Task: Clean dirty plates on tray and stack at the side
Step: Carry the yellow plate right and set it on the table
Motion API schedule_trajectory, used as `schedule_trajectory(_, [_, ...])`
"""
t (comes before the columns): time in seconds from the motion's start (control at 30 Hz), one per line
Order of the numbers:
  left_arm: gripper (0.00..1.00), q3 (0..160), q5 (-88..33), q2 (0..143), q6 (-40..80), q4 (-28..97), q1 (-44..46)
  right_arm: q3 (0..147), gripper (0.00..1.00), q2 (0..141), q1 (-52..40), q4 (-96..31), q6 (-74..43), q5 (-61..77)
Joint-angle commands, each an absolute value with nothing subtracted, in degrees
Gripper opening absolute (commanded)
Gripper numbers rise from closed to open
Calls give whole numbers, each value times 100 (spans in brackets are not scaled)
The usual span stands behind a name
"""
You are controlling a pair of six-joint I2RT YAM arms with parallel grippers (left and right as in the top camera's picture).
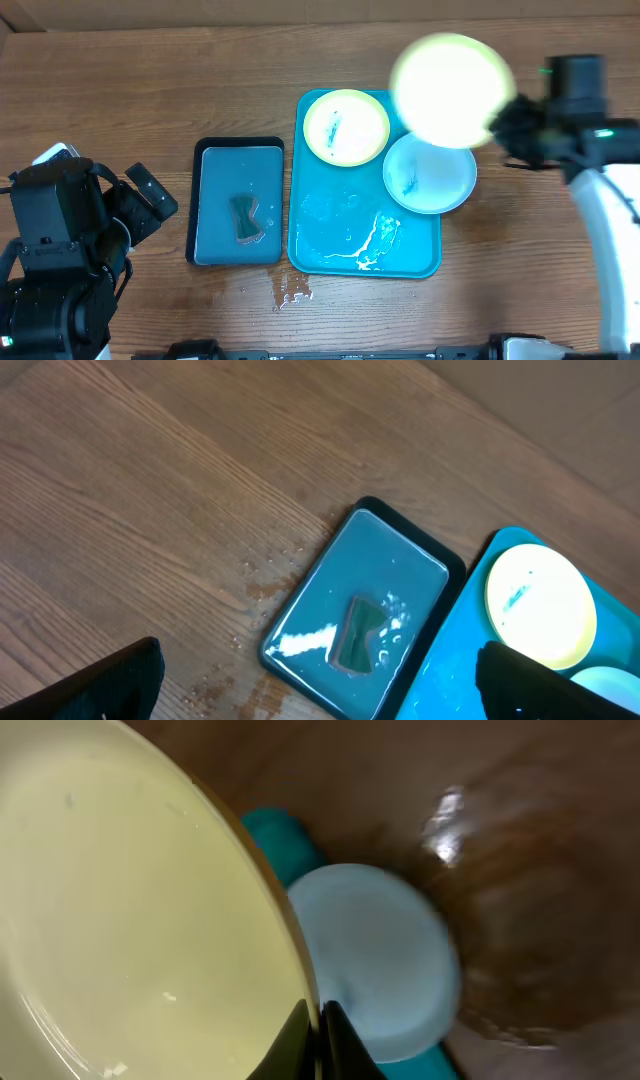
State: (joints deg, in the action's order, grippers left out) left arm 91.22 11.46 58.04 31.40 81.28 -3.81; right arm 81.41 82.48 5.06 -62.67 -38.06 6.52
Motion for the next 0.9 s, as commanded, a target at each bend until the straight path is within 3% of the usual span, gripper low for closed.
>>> schedule_trajectory(0.0, [100, 9198, 1260, 5813, 3214, 8123, -416, 8130, 4, 8506, 1542, -6569, -3522, 141])
schedule_trajectory(0.13, [100, 9198, 1260, 5813, 3214, 8123, -416, 7898, 4, 8921, 2451, -6746, -3505, -628])
schedule_trajectory(0.3, [100, 9198, 1260, 5813, 3214, 8123, -416, 7166, 4, 9452, 3013, -6504, -3474, -639])
schedule_trajectory(0.53, [100, 9198, 1260, 5813, 3214, 8123, -416, 6125, 4, 9717, 2805, -5822, -3247, -47])
schedule_trajectory(0.73, [100, 9198, 1260, 5813, 3214, 8123, -416, 6156, 5, 9714, 2303, -5813, -2991, 10])
schedule_trajectory(0.77, [100, 9198, 1260, 5813, 3214, 8123, -416, 6217, 18, 9714, 2211, -5867, -2993, -8])
schedule_trajectory(0.8, [100, 9198, 1260, 5813, 3214, 8123, -416, 6272, 38, 9710, 2161, -5920, -2993, -14])
schedule_trajectory(0.83, [100, 9198, 1260, 5813, 3214, 8123, -416, 6386, 49, 9703, 2115, -6014, -3013, -5])
schedule_trajectory(0.87, [100, 9198, 1260, 5813, 3214, 8123, -416, 6499, 51, 9695, 2099, -6106, -3017, 25])
